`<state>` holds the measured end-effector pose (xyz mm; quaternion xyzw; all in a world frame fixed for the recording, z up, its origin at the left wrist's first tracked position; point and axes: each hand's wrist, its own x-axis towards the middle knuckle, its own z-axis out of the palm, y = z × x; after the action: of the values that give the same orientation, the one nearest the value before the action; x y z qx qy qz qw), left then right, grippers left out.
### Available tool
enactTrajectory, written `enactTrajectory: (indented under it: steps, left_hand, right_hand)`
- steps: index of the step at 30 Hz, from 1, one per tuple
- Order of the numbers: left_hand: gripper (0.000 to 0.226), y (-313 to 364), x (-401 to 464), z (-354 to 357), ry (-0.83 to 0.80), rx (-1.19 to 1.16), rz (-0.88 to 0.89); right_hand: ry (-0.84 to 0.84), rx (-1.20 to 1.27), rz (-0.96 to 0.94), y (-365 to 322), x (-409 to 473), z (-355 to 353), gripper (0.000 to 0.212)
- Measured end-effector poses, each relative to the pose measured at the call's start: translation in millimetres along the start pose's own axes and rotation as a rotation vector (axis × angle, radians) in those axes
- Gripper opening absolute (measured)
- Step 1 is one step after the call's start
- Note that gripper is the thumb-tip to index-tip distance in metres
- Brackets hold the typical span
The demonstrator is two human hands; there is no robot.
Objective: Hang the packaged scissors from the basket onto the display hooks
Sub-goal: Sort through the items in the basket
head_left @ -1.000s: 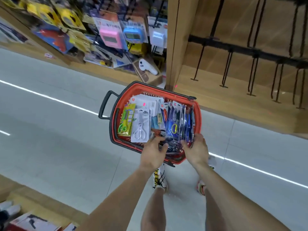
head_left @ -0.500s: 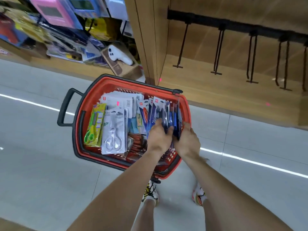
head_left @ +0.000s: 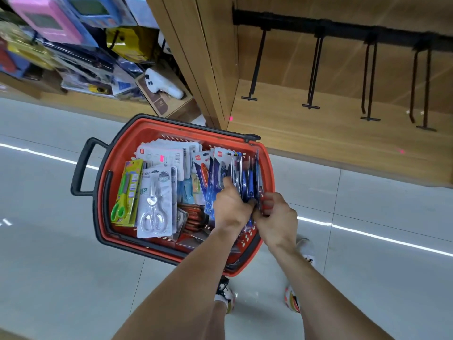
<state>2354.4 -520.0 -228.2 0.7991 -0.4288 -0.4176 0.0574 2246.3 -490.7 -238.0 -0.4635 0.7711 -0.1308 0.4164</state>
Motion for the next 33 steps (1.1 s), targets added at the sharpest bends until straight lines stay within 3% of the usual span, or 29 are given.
enactTrajectory:
  steps: [9,12,16,17,20,21,25,29,33]
  left_hand:
    - [0.06,-4.5,3.9,-7.2,0.017,-0.094,-0.07]
    - [0.087,-14.5,3.0,-12.9,-0.022,-0.275,-0.165]
    - [0.112,-25.6,-0.5,-29.0,-0.115,-0.716,-0.303]
    - [0.103,-27.3,-4.1,-34.5,-0.147,-0.805,-0.335]
    - [0.022,-33.3,-16.7,-49.2,-0.302,-0.948,-0.348]
    - [0.019,-35.6,-19.9,-54.2,-0.345,-0.991,-0.33]
    - [0.029,-43.5,-33.6,-77.0,-0.435,-1.132,-0.301]
    - [0.052,-42.0,-51.5,-103.2,-0.523,-1.132,-0.274]
    - [0.075,-27.4,-88.2,-146.8,-0.541,-1.129,-0.212]
  right_hand:
    - [-0.168,0.008,-0.055,-2.3,-0.2,-9.2,0.065]
    - [-0.226,0.118,-0.022,-4.8,-4.8,-12.3,0.06]
    - [-0.296,0.375,0.034,-12.0,-12.9,-9.4,0.055]
    - [-0.315,0.485,0.064,-15.4,-14.0,-7.8,0.052]
    - [-0.287,0.698,0.109,-26.7,-14.3,-6.6,0.029]
    - [-0.264,0.698,0.109,-29.3,-13.5,-7.1,0.027]
    - [-0.237,0.669,0.135,-45.0,-20.1,-18.7,0.024]
    - [-0.242,0.75,0.196,-73.6,-37.2,-45.1,0.05]
    - [-0.319,0.757,0.159,-114.6,-66.5,-89.5,0.026]
